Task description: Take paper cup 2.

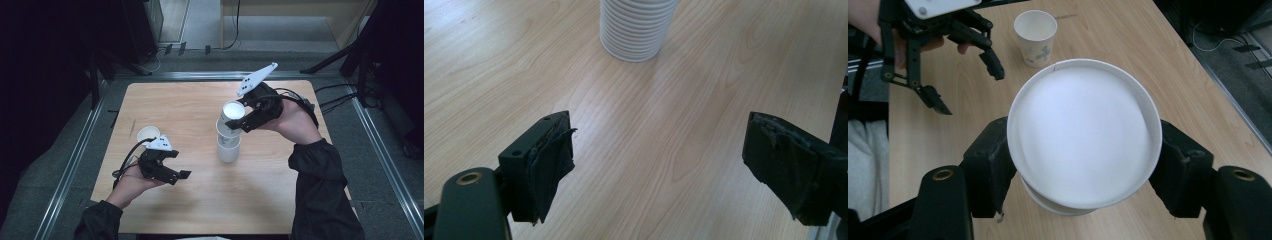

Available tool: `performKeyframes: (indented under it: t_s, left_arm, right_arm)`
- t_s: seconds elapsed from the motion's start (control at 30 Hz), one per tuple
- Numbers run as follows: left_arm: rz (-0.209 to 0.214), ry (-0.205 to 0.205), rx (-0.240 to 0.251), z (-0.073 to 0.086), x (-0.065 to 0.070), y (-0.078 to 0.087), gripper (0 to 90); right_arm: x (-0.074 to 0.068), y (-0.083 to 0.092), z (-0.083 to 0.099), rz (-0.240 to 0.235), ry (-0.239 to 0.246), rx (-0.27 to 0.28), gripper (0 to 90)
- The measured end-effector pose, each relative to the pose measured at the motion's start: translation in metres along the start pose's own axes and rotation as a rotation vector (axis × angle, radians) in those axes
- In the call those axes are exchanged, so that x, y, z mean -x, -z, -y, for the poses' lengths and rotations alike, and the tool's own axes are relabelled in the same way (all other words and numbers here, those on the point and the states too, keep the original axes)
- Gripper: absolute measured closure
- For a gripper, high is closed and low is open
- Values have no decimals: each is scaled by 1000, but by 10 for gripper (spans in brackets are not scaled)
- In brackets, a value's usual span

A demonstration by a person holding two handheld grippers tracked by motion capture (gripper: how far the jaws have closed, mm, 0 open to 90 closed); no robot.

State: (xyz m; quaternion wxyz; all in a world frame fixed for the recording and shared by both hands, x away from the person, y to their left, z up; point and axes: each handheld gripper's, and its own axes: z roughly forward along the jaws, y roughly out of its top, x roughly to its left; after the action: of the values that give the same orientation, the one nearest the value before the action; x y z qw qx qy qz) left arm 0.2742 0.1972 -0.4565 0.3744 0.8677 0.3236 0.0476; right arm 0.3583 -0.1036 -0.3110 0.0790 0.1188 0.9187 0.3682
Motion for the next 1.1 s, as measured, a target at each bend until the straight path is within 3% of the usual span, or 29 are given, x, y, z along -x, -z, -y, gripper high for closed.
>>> performKeyframes:
  t_s: [0.27, 0.63, 0.9, 1.1]
  left_arm:
    - [39, -20, -12, -11, -1, -7, 104]
    - [118, -82, 1, -30, -2, -25, 107]
    - [153, -120, -5, -41, 1, -36, 119]
    - [170, -138, 5, -47, 3, -41, 120]
  right_arm:
    - [-10, 14, 9, -46, -8, 19, 333]
    - [-23, 21, 28, -49, -31, 8, 334]
    - [-29, 20, 51, -68, -41, 46, 334]
    - [-37, 13, 68, -67, -48, 13, 334]
